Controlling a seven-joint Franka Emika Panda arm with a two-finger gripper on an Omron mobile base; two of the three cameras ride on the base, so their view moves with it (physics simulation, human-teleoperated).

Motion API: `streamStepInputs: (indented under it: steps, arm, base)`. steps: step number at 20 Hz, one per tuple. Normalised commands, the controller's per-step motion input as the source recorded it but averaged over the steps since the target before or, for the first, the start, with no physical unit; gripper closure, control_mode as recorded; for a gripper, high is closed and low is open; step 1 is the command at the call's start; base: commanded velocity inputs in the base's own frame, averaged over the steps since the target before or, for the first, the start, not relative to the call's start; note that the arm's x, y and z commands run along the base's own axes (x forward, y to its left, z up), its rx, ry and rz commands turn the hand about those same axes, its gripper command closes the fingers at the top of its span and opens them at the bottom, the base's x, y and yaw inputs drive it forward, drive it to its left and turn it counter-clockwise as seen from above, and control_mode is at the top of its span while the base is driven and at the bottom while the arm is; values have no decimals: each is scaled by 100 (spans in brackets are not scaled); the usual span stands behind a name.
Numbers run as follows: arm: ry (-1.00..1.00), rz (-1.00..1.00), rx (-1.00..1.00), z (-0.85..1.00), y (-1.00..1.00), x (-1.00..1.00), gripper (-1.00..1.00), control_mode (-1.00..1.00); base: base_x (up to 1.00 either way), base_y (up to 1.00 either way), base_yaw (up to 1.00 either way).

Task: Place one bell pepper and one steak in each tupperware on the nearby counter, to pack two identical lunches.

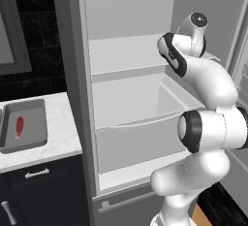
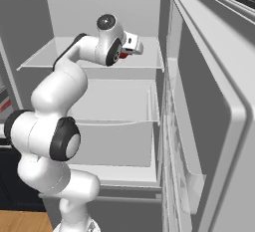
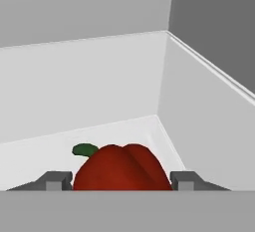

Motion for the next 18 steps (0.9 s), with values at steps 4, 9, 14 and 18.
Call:
streamStepInputs:
  steps: [4, 9, 14, 18]
  arm:
    - [-1, 6, -2, -20, 19, -100, 100, -100]
    - [-3, 7, 0, -1, 16, -100, 100, -100]
    - [0, 5, 0, 0, 14, -100, 100, -100]
    - [0, 4, -2, -8, 27, -100, 100, -100]
  base:
    - [0, 0, 0]
    - [0, 0, 0]
    - [0, 0, 0]
    - [0, 0, 0]
